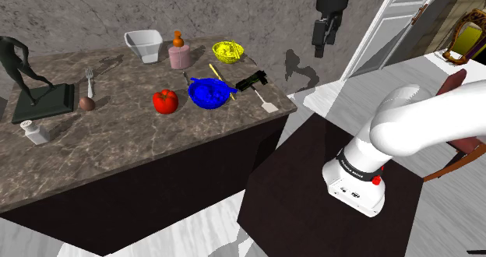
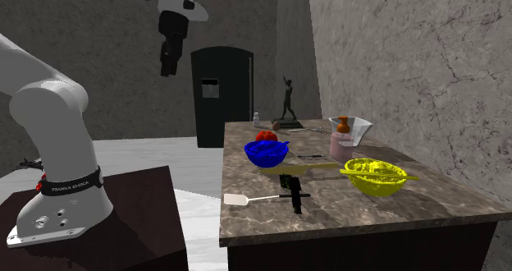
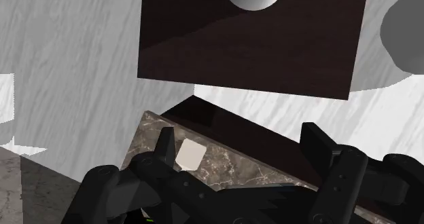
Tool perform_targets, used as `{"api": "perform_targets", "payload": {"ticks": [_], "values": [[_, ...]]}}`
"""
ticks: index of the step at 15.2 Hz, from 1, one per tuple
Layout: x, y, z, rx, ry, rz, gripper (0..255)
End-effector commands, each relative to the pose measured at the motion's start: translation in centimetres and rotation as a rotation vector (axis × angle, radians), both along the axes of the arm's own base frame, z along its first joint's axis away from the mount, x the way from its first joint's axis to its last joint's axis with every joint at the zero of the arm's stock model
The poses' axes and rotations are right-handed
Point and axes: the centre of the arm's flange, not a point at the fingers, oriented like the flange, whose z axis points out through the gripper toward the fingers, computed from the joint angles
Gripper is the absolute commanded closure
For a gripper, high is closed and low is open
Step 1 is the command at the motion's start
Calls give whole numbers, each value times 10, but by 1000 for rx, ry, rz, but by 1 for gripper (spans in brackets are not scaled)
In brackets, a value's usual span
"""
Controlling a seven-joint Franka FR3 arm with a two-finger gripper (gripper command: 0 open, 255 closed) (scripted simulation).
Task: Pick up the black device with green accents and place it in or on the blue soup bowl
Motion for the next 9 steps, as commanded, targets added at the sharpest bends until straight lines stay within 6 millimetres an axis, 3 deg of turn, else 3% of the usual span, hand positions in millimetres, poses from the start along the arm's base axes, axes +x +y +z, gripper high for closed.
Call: {"api": "perform_targets", "payload": {"ticks": [1, 9], "values": [[0, 0, 0, 0, 0, 0, 0], [49, -58, -65, 24, 2, 252, 0]]}}
